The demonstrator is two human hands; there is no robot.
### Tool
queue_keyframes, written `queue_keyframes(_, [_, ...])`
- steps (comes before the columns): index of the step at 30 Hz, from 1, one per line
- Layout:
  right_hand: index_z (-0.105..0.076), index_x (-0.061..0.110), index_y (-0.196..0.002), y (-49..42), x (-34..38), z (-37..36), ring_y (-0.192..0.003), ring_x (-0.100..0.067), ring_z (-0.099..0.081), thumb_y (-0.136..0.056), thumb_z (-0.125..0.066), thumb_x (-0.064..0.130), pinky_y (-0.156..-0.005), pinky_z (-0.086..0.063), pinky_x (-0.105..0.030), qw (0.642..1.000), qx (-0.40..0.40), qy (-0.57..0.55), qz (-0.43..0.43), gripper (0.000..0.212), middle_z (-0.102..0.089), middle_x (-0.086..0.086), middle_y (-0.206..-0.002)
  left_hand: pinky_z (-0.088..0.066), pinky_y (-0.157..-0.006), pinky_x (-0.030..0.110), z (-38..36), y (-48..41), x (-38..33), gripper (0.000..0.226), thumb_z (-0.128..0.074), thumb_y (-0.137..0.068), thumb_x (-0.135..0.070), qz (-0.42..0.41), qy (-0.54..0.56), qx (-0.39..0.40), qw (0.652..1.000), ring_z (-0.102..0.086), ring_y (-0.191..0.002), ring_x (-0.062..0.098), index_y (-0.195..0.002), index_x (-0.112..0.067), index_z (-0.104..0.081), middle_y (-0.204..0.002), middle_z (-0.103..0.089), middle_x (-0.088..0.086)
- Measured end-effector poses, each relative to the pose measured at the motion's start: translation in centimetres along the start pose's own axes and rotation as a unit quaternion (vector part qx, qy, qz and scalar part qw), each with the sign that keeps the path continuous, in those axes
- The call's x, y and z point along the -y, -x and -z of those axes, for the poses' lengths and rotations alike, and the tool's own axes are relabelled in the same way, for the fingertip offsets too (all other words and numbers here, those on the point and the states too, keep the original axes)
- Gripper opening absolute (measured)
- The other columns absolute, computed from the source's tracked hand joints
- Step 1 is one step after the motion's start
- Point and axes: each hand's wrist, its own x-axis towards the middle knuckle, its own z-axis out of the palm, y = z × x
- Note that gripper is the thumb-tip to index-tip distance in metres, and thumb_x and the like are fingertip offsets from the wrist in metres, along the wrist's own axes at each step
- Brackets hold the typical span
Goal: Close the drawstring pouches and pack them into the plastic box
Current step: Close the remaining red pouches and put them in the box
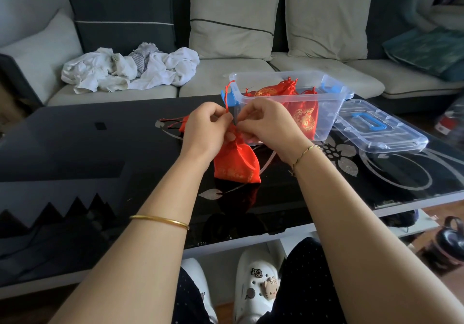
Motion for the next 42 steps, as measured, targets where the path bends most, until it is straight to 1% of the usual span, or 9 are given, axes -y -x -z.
queue_keyframes(4, [-0.061, 0.017, -0.078, 0.1, -0.4, -0.6, -0.067, -0.017, -0.059, -0.073, -0.074, 0.010, -0.071, -0.054, -0.037, 0.999, -0.003, 0.032, 0.040, 0.015, -0.060, 0.000, -0.071, -0.055, -0.062, 0.034, 0.0, 0.0, 0.0, 0.018, -0.055, -0.091, -0.009, 0.022, 0.008, -0.014, 1.000, -0.057, -0.048, 0.010, -0.075, -0.015, -0.059, -0.064, -0.062, 0.008])
queue_keyframes(8, [-0.065, 0.012, -0.084, 0.0, -0.6, -1.0, -0.063, -0.006, -0.054, -0.073, -0.074, 0.010, -0.065, -0.050, -0.025, 0.997, -0.016, 0.045, 0.065, 0.014, -0.057, 0.008, -0.069, -0.046, -0.048, 0.018, -0.1, 0.0, -0.1, 0.021, -0.055, -0.090, -0.009, 0.032, 0.001, -0.032, 0.999, -0.054, -0.043, 0.005, -0.071, -0.017, -0.059, -0.061, -0.061, 0.006])
queue_keyframes(12, [-0.066, 0.009, -0.086, 0.0, -0.8, -1.1, -0.062, 0.000, -0.046, -0.074, -0.073, 0.008, -0.059, -0.039, -0.009, 0.991, -0.037, 0.085, 0.098, 0.014, -0.051, 0.015, -0.068, -0.046, -0.053, 0.022, -0.3, 0.0, -0.2, 0.023, -0.057, -0.090, -0.010, 0.047, 0.004, -0.039, 0.998, -0.055, -0.053, 0.011, -0.069, -0.019, -0.058, -0.062, -0.061, 0.004])
queue_keyframes(22, [-0.072, 0.010, -0.082, 0.0, -0.9, -1.1, -0.074, -0.008, -0.048, -0.081, -0.064, 0.009, -0.063, -0.035, -0.007, 0.974, -0.037, 0.172, 0.146, 0.008, -0.059, 0.000, -0.084, -0.050, -0.061, 0.028, -0.2, -0.2, -0.2, 0.019, -0.060, -0.085, -0.005, 0.052, 0.012, -0.061, 0.997, -0.059, -0.060, 0.016, -0.069, -0.016, -0.063, -0.062, -0.062, 0.003])
queue_keyframes(24, [-0.072, 0.008, -0.081, 0.0, -0.8, -0.9, -0.070, -0.007, -0.051, -0.083, -0.063, 0.009, -0.063, -0.038, -0.008, 0.982, -0.031, 0.143, 0.119, 0.008, -0.059, 0.004, -0.077, -0.050, -0.054, 0.017, -0.1, -0.3, -0.2, 0.009, -0.059, -0.086, -0.004, 0.045, 0.018, -0.083, 0.995, -0.061, -0.064, 0.013, -0.085, -0.010, -0.065, -0.075, -0.066, 0.005])
queue_keyframes(27, [-0.072, 0.007, -0.083, 0.1, -1.0, -0.7, -0.071, -0.009, -0.060, -0.085, -0.063, 0.010, -0.069, -0.049, -0.017, 0.998, -0.030, 0.045, 0.044, 0.009, -0.062, 0.007, -0.074, -0.043, -0.047, 0.007, 0.5, -0.3, -0.2, 0.018, -0.053, -0.089, -0.004, 0.043, 0.026, -0.122, 0.991, -0.060, -0.068, 0.008, -0.104, -0.010, -0.059, -0.092, -0.066, 0.006])
queue_keyframes(32, [-0.067, 0.010, -0.073, 0.2, -1.5, -0.4, -0.058, -0.007, -0.048, -0.087, -0.063, 0.008, -0.050, -0.037, -0.013, 0.986, -0.005, -0.134, -0.096, 0.014, -0.061, 0.001, -0.069, -0.040, -0.057, 0.011, 0.7, 0.4, -1.1, 0.025, -0.051, -0.077, 0.001, -0.048, -0.065, -0.068, 0.994, -0.050, -0.064, 0.005, -0.074, -0.021, -0.063, -0.084, -0.055, -0.002])
queue_keyframes(35, [-0.068, 0.005, -0.079, 0.2, -1.6, -0.3, -0.058, -0.013, -0.042, -0.087, -0.062, 0.006, -0.053, -0.034, -0.021, 0.964, 0.015, -0.221, -0.146, 0.010, -0.055, -0.008, -0.068, -0.043, -0.064, 0.009, 0.5, 0.6, -0.9, 0.019, -0.059, -0.076, -0.003, -0.084, -0.139, -0.039, 0.986, -0.049, -0.067, 0.004, -0.079, -0.019, -0.070, -0.095, -0.049, -0.003])
queue_keyframes(42, [-0.066, 0.001, -0.087, 0.1, -1.7, -0.1, -0.058, -0.010, -0.042, -0.089, -0.059, 0.006, -0.054, -0.034, -0.019, 0.941, 0.039, -0.288, -0.177, 0.009, -0.051, -0.008, -0.070, -0.051, -0.081, 0.028, -0.3, 0.2, 0.3, 0.012, -0.074, -0.077, -0.019, -0.118, -0.193, -0.036, 0.973, -0.057, -0.089, 0.015, -0.089, -0.018, -0.073, -0.109, -0.052, 0.005])
